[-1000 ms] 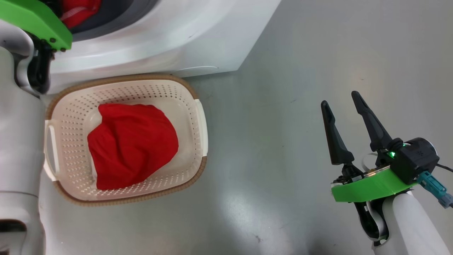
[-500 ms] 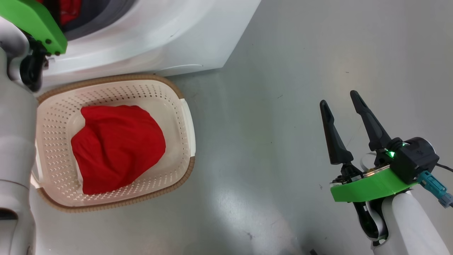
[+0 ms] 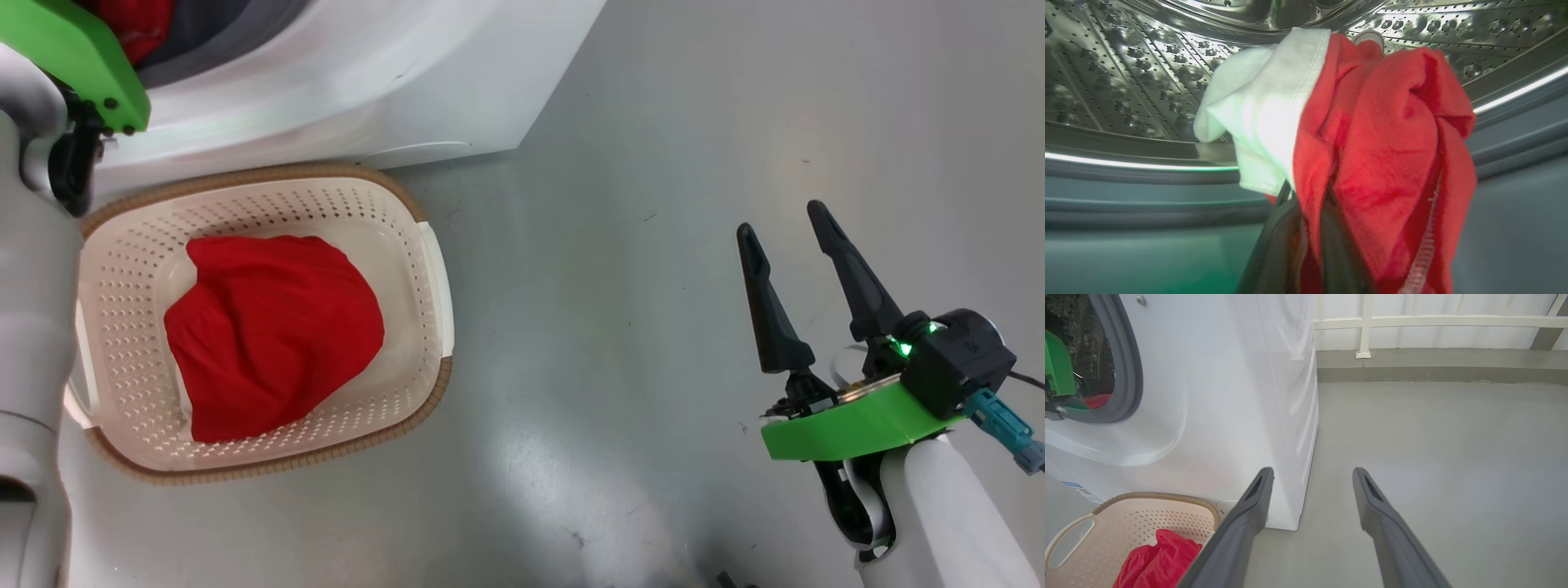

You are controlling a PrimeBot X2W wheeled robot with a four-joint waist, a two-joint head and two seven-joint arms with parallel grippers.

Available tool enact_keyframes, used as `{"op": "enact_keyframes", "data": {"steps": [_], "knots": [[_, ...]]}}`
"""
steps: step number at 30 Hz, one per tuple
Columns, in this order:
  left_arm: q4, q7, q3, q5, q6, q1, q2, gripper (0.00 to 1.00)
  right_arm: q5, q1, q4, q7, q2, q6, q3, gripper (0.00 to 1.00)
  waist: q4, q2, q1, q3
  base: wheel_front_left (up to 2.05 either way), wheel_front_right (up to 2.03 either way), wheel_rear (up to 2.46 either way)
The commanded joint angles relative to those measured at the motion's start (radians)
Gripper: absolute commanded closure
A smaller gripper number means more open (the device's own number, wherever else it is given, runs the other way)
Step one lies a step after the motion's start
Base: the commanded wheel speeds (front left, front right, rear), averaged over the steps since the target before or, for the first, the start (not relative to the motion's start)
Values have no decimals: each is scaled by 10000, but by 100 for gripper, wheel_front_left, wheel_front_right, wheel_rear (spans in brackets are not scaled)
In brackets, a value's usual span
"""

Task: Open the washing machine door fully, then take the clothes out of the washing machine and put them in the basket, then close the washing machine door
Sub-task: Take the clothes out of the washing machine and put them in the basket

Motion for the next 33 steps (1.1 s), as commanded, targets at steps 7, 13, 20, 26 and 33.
{"op": "enact_keyframes", "data": {"steps": [7, 13, 20, 26, 33], "knots": [[-300, -1284, -121, 294, 467, -315, 611, 100, 101, 43, -179, -65, 1, 63, 241, 0, 128, 0, 0, -63, 0, 0, 0], [-462, -2029, -84, 246, 579, -287, 655, 100, 69, 12, -125, -65, 1, 63, 211, 0, 239, 0, 0, -168, 0, 0, 0], [-966, -2454, 36, 130, 606, 212, 629, 100, 94, -39, -28, -65, 1, 63, 248, 0, 446, 0, 0, -460, 0, 0, 0], [-2254, -2500, 264, 146, 647, 1216, 745, 100, 116, -33, 74, -65, 1, 63, 271, 0, 550, 0, 0, -918, 0, 0, 0], [-3957, -2503, 651, 161, 690, 3038, 781, 100, 80, 107, 269, -65, 1, 63, 241, 0, 686, 0, 0, -1736, 0, 0, 0]]}}
